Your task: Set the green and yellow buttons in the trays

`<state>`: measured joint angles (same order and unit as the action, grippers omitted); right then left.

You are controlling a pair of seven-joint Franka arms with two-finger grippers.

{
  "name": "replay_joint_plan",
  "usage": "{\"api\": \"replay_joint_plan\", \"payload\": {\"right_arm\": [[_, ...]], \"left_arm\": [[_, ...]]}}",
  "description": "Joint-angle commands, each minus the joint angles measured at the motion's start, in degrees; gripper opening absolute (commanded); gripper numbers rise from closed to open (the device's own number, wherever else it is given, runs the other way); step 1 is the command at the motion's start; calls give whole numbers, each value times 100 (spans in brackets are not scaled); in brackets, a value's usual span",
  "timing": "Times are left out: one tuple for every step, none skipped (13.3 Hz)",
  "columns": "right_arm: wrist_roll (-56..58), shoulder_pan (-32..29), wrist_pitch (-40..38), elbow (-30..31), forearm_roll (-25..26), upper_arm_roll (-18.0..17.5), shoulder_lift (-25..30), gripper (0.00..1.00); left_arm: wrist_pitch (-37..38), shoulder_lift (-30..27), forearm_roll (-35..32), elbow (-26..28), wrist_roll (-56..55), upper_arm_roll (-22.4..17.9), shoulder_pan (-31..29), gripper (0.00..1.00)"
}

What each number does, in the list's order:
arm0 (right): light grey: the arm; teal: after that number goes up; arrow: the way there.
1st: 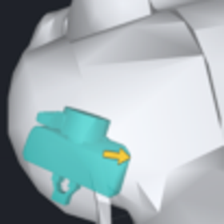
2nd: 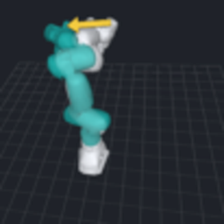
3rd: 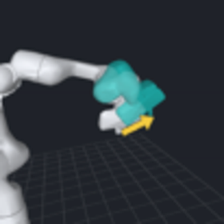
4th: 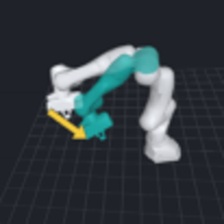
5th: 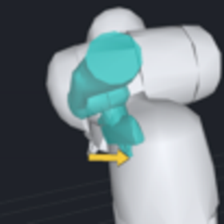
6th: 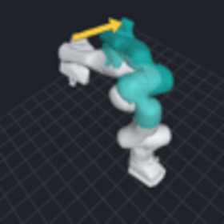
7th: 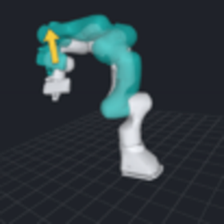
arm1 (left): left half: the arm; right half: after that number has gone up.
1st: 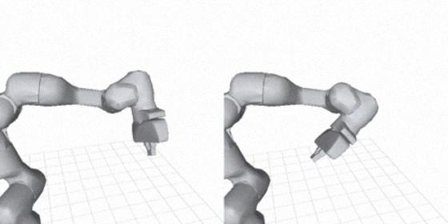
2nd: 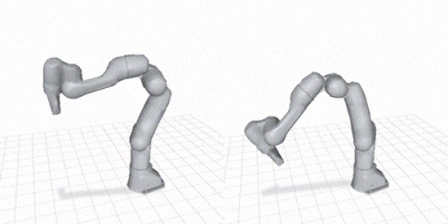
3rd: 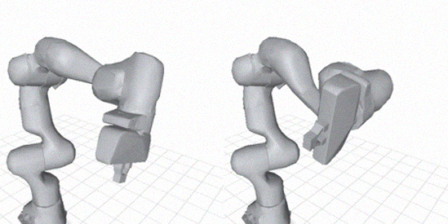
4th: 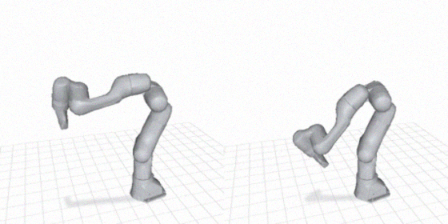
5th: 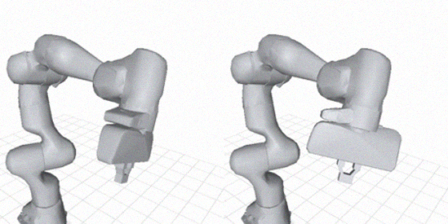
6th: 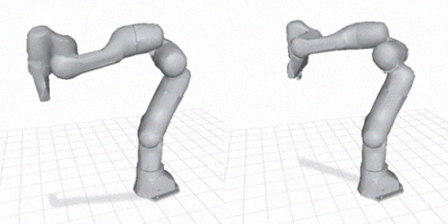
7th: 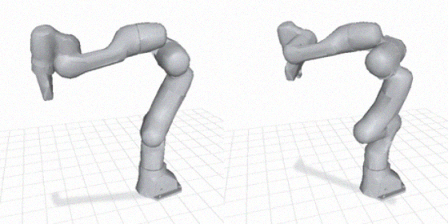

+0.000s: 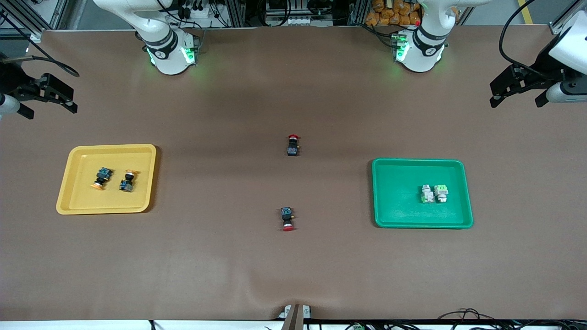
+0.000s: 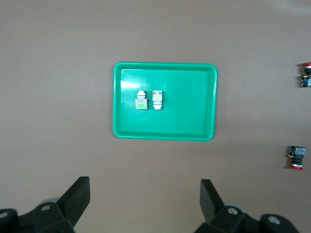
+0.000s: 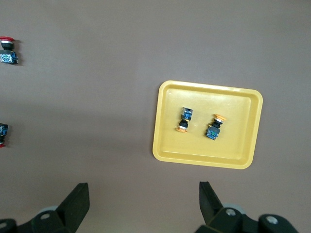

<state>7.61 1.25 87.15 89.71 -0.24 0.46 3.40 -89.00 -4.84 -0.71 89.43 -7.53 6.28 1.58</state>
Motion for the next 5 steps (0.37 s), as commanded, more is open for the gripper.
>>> {"api": "replay_joint_plan", "payload": {"right_arm": [[-14,6,21,-41,-108,7,20,100],[-14,6,21,-32,-108,7,20,100],[-14,6,12,-32,-99,7,20,100],[-23,6,21,-32,-108,7,20,100],[-110,6,12,-32,-108,7,20,100]], "left_arm": [[6,27,71,-84,67,14,-35,100],[6,27,71,-75,67,14,-26,100],[6,27,71,-66,76,5,-26,100],[23,27,79,-66,76,5,-26,100],[58,27,79,-66,76,14,-26,100]]}}
